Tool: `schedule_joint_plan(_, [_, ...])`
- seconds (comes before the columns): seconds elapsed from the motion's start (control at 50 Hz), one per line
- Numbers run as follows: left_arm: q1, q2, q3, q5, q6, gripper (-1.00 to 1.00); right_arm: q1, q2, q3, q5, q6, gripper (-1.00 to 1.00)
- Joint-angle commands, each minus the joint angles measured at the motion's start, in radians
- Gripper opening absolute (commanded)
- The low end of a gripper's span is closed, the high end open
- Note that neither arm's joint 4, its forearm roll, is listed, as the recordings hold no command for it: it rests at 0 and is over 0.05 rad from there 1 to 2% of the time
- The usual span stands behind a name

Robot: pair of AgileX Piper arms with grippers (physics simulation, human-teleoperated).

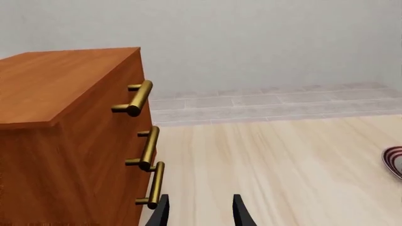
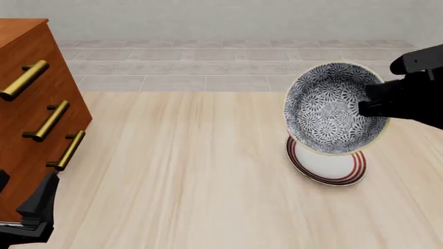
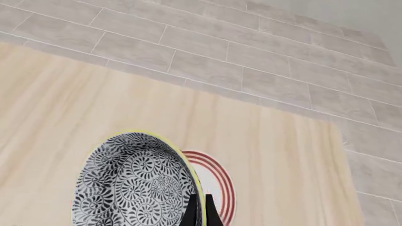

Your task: Put the bowl on top of the cabinet.

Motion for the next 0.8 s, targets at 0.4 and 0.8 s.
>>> schedule_joint_plan(0.4, [0.003, -0.032, -0.001, 0.018, -0.012, 1.00, 0.172, 0.092, -0.070, -0.060, -0.010, -1.00])
schedule_joint_plan(0.8, [-0.003, -0.052, -0.003, 0.028, -0.019, 1.00, 0.270, 0.138, -0.128, -0.072, -0.007, -1.00])
